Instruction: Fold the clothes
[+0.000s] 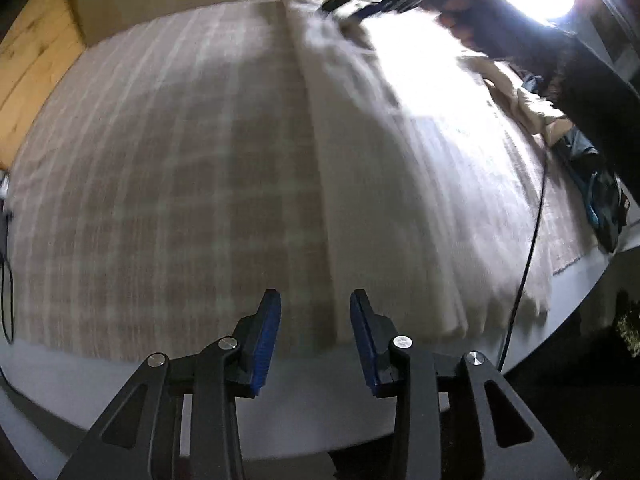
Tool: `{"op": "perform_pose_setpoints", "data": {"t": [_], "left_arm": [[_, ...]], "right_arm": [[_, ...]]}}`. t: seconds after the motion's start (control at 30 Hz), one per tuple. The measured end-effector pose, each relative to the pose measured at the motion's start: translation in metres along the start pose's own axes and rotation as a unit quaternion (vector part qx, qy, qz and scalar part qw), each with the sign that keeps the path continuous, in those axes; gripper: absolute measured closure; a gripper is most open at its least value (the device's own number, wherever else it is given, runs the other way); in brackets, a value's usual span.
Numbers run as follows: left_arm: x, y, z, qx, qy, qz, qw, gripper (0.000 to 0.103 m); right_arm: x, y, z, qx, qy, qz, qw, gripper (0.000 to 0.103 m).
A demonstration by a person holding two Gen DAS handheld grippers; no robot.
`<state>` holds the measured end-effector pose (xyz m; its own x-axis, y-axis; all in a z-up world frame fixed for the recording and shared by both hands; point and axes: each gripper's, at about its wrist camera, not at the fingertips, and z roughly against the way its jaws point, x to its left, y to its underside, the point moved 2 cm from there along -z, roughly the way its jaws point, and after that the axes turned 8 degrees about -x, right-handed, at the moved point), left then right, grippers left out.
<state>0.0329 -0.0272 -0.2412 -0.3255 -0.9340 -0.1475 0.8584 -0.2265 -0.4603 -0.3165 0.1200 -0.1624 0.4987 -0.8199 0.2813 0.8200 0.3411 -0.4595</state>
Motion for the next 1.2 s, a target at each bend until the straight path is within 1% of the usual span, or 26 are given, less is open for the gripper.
{"op": "perform_pose_setpoints", "data": {"t": [0.03, 0.1, 0.17, 0.27, 0.33, 0.4, 0.43, 0.47, 0.5, 0.53, 0.57, 0.6, 0.67, 0.7, 0.73, 0.77, 0.8, 0.83, 0.87, 0.9, 0.93, 1.0, 1.07, 1.17, 1.2], "left_arm": [[-0.004, -0.004, 0.0, -0.006, 0.003, -0.007, 1.0, 0.069], [-0.013, -0.013, -0.002, -0.015, 0.017, -0.019, 0.9996, 0.069], [-0.019, -0.021, -0.007, -0.02, 0.022, -0.035, 0.999, 0.069], [-0.025, -0.028, -0.019, -0.013, 0.032, -0.051, 0.9981, 0.069], [-0.026, -0.031, -0.029, -0.004, 0.036, -0.059, 0.9976, 0.069], [-0.024, -0.029, -0.037, 0.007, 0.038, -0.063, 0.9973, 0.069], [-0.024, -0.029, -0.039, 0.007, 0.04, -0.066, 0.997, 0.068], [-0.023, -0.029, -0.041, 0.007, 0.042, -0.068, 0.9968, 0.068], [-0.023, -0.03, -0.039, 0.008, 0.044, -0.068, 0.9966, 0.068], [-0.022, -0.03, -0.036, 0.009, 0.046, -0.069, 0.9965, 0.068], [-0.02, -0.031, -0.032, 0.007, 0.048, -0.068, 0.9965, 0.068], [-0.018, -0.032, -0.027, 0.003, 0.051, -0.07, 0.9963, 0.068], [-0.014, -0.034, -0.017, -0.004, 0.058, -0.073, 0.9957, 0.068], [-0.014, -0.035, -0.008, -0.012, 0.062, -0.078, 0.9949, 0.068], [-0.013, -0.037, 0.002, -0.02, 0.067, -0.083, 0.994, 0.068], [-0.012, -0.039, 0.009, -0.027, 0.07, -0.089, 0.9932, 0.068], [-0.014, -0.041, 0.016, -0.032, 0.07, -0.098, 0.9922, 0.068], [-0.015, -0.043, 0.024, -0.038, 0.07, -0.106, 0.9911, 0.068], [-0.017, -0.045, 0.031, -0.043, 0.07, -0.115, 0.9899, 0.068], [-0.023, -0.047, 0.034, -0.045, 0.065, -0.125, 0.989, 0.068], [-0.03, -0.049, 0.037, -0.048, 0.061, -0.133, 0.988, 0.068], [-0.053, -0.053, 0.036, -0.054, 0.066, -0.139, 0.9866, 0.068], [-0.077, -0.057, 0.035, -0.061, 0.071, -0.144, 0.9851, 0.068], [-0.135, -0.063, 0.018, -0.066, 0.097, -0.141, 0.9829, 0.068], [-0.156, -0.066, 0.009, -0.066, 0.112, -0.143, 0.9812, 0.068]], "right_arm": [[0.003, 0.003, -0.008, 0.011, 0.013, 0.012, 1.0, 0.049], [0.008, 0.003, -0.01, 0.018, 0.029, 0.033, 0.999, 0.055], [0.007, -0.004, 0.002, -0.008, 0.016, 0.014, 1.0, 0.061], [0.003, -0.021, 0.011, -0.053, 0.009, -0.001, 0.999, 0.062], [0.001, -0.033, 0.003, -0.065, 0.003, -0.011, 0.998, 0.062], [-0.002, -0.045, -0.017, -0.059, -0.007, -0.024, 0.998, 0.062], [-0.002, -0.049, -0.031, -0.046, -0.005, -0.028, 0.999, 0.062], [-0.001, -0.05, -0.048, -0.023, 0.007, -0.026, 0.999, 0.061], [-0.001, -0.051, -0.053, -0.011, 0.014, -0.021, 1.0, 0.063], [-0.001, -0.054, -0.046, -0.011, 0.017, -0.019, 1.0, 0.063], [-0.002, -0.054, -0.035, -0.017, 0.015, -0.023, 0.999, 0.063], [-0.007, -0.05, -0.012, -0.034, 0.009, -0.032, 0.999, 0.063], [-0.016, -0.041, 0.049, -0.082, 0.0, -0.043, 0.996, 0.063], [-0.022, -0.034, 0.079, -0.103, 0.004, -0.047, 0.994, 0.062], [-0.03, -0.025, 0.108, -0.119, 0.018, -0.047, 0.992, 0.062], [-0.037, -0.016, 0.137, -0.135, 0.033, -0.048, 0.989, 0.059], [-0.046, -0.006, 0.164, -0.15, 0.048, -0.049, 0.986, 0.052], [-0.054, 0.006, 0.19, -0.164, 0.062, -0.052, 0.983, 0.048], [-0.067, 0.02, 0.219, -0.177, 0.078, -0.055, 0.98, 0.039], [-0.082, 0.036, 0.245, -0.18, 0.098, -0.054, 0.977, 0.034], [-0.093, 0.051, 0.262, -0.175, 0.121, -0.049, 0.976, 0.033], [-0.118, 0.081, 0.29, -0.158, 0.163, -0.042, 0.973, 0.032], [-0.153, 0.113, 0.302, -0.125, 0.184, -0.042, 0.974, 0.032], [-0.196, 0.156, 0.296, -0.082, 0.172, -0.05, 0.98, 0.032], [-0.206, 0.168, 0.291, -0.068, 0.165, -0.049, 0.983, 0.032]]}}
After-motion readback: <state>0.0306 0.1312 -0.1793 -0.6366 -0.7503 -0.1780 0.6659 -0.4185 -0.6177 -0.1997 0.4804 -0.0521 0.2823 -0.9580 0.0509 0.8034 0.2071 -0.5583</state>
